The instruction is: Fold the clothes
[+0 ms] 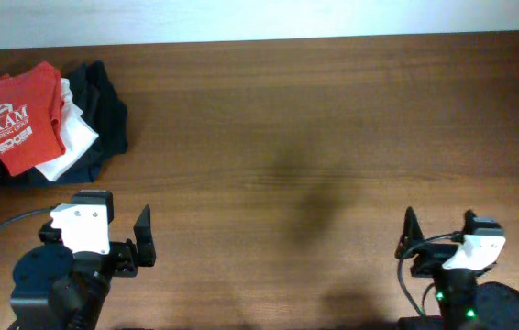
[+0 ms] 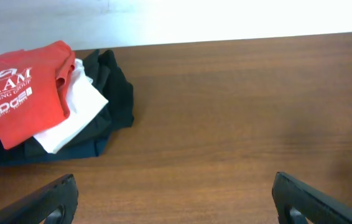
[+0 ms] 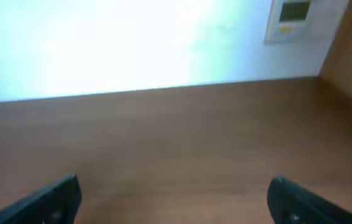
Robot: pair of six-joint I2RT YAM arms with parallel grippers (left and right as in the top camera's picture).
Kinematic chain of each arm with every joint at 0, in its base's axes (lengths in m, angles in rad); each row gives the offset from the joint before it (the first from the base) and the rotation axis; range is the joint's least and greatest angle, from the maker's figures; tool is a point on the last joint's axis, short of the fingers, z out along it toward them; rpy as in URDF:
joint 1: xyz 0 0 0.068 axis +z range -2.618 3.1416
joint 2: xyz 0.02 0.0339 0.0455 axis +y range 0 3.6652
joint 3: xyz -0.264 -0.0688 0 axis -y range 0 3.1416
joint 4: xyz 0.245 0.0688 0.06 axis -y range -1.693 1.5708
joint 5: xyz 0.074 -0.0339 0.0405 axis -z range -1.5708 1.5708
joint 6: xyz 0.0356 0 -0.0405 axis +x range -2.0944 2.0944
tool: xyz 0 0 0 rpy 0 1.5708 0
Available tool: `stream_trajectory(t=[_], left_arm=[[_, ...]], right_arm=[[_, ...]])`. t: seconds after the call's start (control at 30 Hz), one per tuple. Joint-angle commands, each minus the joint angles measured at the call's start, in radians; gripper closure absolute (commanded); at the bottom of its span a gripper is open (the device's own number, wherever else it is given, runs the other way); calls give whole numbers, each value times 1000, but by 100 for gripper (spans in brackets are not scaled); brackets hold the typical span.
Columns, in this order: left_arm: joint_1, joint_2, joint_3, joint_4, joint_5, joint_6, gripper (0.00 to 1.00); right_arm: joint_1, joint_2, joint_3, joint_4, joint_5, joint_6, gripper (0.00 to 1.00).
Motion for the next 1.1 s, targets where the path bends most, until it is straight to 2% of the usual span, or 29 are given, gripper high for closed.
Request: stream_trajectory(t=[0.0, 0.07, 0.2, 0.27, 0.37, 1.07], left_arm=[[2, -4, -3, 2, -10, -6, 1], [2, -4, -3, 2, -10, -6, 1], [2, -4, -3, 2, -10, -6, 1], [2, -4, -3, 2, -10, -6, 1], [2, -4, -3, 2, -10, -6, 1], [2, -30, -3, 2, -10, -6, 1]], right_arm=[[-14, -94, -202, 203, -42, -22, 1], [-14, -94, -356, 441, -93, -23, 1], [-14, -94, -525, 663, -126, -71, 1], [-16, -94, -526, 596, -233, -212, 1], [-19, -94, -526, 562, -242, -171, 1], [-19, -92, -526, 562, -242, -171, 1]])
